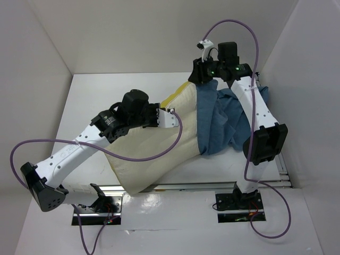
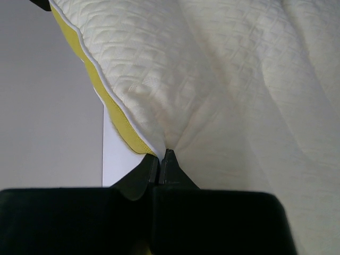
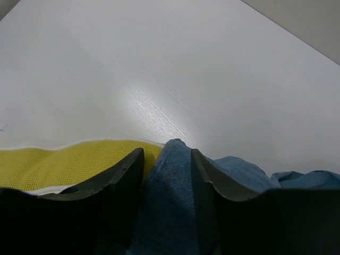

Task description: Put the pillow into the pillowcase

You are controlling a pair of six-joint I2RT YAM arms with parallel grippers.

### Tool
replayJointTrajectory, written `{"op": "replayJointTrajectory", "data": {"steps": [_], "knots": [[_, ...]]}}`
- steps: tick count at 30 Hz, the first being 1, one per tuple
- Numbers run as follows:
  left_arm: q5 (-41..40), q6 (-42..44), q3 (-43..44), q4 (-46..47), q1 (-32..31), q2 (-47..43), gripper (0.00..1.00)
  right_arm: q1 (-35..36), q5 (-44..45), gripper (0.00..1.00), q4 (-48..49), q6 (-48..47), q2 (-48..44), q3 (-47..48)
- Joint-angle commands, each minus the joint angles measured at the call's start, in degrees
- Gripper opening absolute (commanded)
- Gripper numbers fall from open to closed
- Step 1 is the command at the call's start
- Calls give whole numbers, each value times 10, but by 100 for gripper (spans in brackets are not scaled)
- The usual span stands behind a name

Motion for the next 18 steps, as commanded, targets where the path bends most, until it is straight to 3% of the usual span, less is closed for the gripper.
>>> {"op": "replayJointTrajectory", "data": {"steps": [1,4,5,6,8,11,13,16,18], "knots": [[18,28,8,57,-3,-14,0,-3,-1,49,15,23,-39,-3],[18,33,8,64,-3,-14,0,-8,16,47,2,23,-34,16],[18,33,8,64,-3,-14,0,-8,16,43,-5,23,-27,22],[18,38,8,64,-9,-14,0,-15,10,33,-20,23,-20,29],[13,38,3,64,-9,-14,0,-21,4,25,-33,23,-15,40],[13,38,-4,64,-9,-14,0,-26,-2,25,-45,23,-15,46],[13,38,-4,69,-9,-14,0,-26,-2,32,-37,28,-23,40],[13,38,-4,69,-9,-14,0,-31,-2,29,-22,34,-38,21],[13,38,-4,69,-9,-14,0,-31,-7,11,-22,34,-38,21]]}}
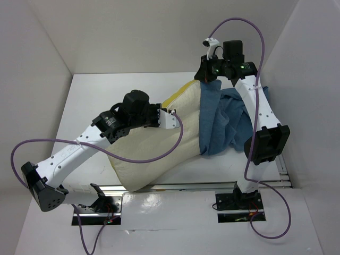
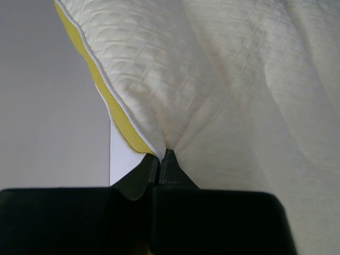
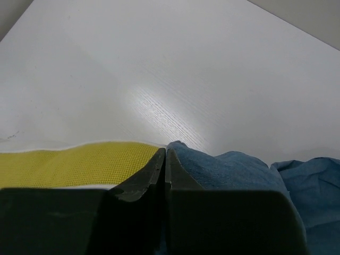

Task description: Put the pillow into the pillowcase

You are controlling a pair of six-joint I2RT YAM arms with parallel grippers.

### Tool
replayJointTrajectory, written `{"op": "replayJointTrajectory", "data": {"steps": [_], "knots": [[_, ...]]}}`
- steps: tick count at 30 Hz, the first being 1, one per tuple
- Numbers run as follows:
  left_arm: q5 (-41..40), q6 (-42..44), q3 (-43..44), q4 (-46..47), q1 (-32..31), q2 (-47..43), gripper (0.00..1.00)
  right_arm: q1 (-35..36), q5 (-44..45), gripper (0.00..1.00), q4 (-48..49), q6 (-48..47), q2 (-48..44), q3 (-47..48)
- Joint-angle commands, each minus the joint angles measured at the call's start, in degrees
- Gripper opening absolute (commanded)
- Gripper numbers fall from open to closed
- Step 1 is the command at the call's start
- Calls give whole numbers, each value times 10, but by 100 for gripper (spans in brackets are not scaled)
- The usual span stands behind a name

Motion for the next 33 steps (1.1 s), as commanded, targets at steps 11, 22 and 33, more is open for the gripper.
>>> {"op": "replayJointTrajectory", "data": {"steps": [11,22,33], "knots": [[10,17,4,47,-4,-14,0,-12,-41,0,52,36,-48,1],[10,23,10,58,-4,-3,0,27,-139,0,77,68,-38,22],[-36,17,4,119,-20,7,0,136,-137,0,71,70,-38,-31]]}}
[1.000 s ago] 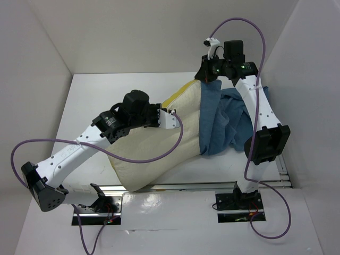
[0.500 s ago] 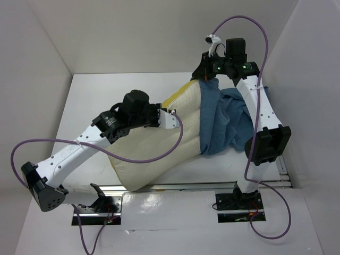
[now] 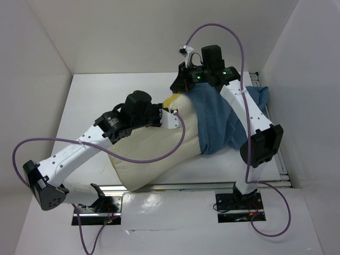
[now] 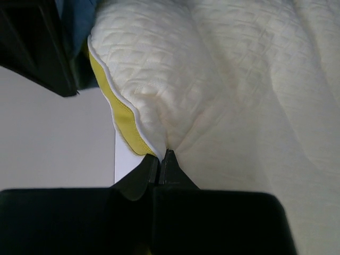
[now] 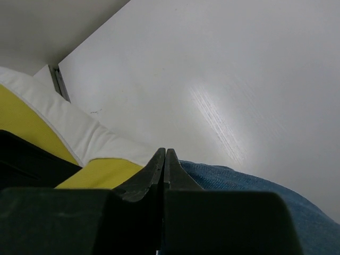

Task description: Put the pillow into the pillowcase

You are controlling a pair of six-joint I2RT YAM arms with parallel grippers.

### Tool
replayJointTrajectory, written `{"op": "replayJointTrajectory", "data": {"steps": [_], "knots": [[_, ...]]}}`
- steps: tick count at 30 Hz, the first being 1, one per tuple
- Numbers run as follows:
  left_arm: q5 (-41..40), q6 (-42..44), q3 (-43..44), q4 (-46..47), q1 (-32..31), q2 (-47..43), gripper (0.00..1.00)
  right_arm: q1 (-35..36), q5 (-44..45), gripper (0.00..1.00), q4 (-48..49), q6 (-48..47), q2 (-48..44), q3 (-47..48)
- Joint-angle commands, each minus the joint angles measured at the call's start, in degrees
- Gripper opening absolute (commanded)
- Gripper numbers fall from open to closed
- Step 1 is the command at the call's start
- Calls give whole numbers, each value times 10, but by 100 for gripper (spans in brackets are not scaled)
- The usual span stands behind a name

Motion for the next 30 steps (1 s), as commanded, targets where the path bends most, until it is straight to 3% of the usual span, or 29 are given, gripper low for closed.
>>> {"op": "replayJointTrajectory", "data": {"steps": [1,8,12,14,17,24,27,30], "knots": [[-23,17,4,117,-11,1,0,54,-9,0,29,26,-36,-7],[-84,-2,-27,202,-22,1,0,138,78,0,30,31,-52,-12],[-90,-7,-56,209,-22,-11,0,151,81,0,23,31,-52,-6],[-90,-7,-70,216,-22,-18,0,151,127,33,23,31,-52,-6],[-90,-12,-94,223,-22,-18,0,133,186,69,39,15,-52,-1],[-66,-55,-138,266,69,17,0,25,267,76,112,-2,-84,4],[-52,-93,-110,275,144,85,0,-12,267,76,134,-27,-103,-19],[-33,-144,-24,256,224,199,0,-31,254,75,125,-44,-108,-26]]}}
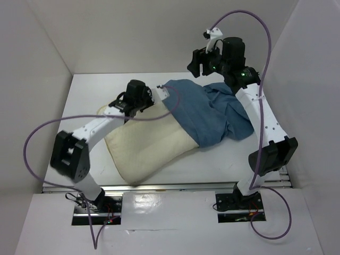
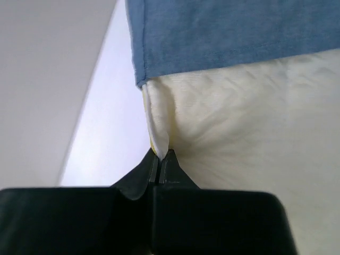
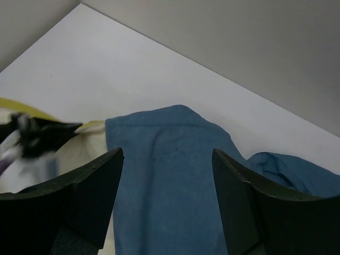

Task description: Put the pillow into the pillowcase

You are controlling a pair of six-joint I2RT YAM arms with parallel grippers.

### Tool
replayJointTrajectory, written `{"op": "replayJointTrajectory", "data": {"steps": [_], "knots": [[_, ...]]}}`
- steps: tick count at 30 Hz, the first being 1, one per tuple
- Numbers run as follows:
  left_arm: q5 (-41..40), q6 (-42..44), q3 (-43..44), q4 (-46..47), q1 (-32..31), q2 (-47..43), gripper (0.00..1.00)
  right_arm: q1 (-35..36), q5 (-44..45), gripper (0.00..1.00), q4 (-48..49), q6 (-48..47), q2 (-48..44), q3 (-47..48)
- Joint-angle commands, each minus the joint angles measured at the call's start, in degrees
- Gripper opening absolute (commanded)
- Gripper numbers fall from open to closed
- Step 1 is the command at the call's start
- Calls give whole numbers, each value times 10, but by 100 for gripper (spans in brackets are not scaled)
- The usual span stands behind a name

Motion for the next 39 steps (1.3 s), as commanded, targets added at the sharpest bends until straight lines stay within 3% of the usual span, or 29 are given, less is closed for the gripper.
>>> {"op": "replayJointTrajectory", "data": {"steps": [1,3,4,5,7,9,13,14,16,17,19,22,26,29,34,39], "knots": [[10,-68,123,38,85,106,0,-5,-9,75,33,-30,-50,-14],[10,-101,204,-20,127,177,23,-5,-25,75,21,-40,-55,-32],[22,-118,288,-41,141,239,38,-5,-33,75,21,-46,-66,-56],[33,-153,330,-62,165,264,67,-5,-41,75,21,-53,-71,-67],[58,-180,431,-129,183,315,82,-5,-49,76,15,-79,-84,-94],[76,-193,464,-167,188,322,91,-5,-61,77,2,-108,-89,-104],[188,-171,402,-230,187,221,91,-5,-80,80,-21,-146,-108,-135],[214,-155,347,-256,178,160,91,-5,-80,80,-21,-155,-115,-147],[214,-108,274,-265,138,91,89,-5,-90,80,-40,-155,-120,-154],[220,-90,200,-271,122,55,82,-5,-100,80,-51,-162,-120,-154],[213,-38,129,-287,70,-44,77,-5,-105,80,-73,-167,-120,-154],[199,19,25,-347,1,-143,81,2,-108,80,-87,-168,-125,-169],[151,19,-75,-369,-51,-224,85,8,-102,80,-101,-173,-126,-169],[119,-15,-109,-362,-75,-255,85,13,-97,80,-108,-173,-126,-175],[51,-48,-237,-300,-112,-286,85,18,-92,81,-114,-162,-125,-196],[-5,-53,-311,-166,-126,-265,88,18,-86,81,-114,-157,-126,-222]]}}
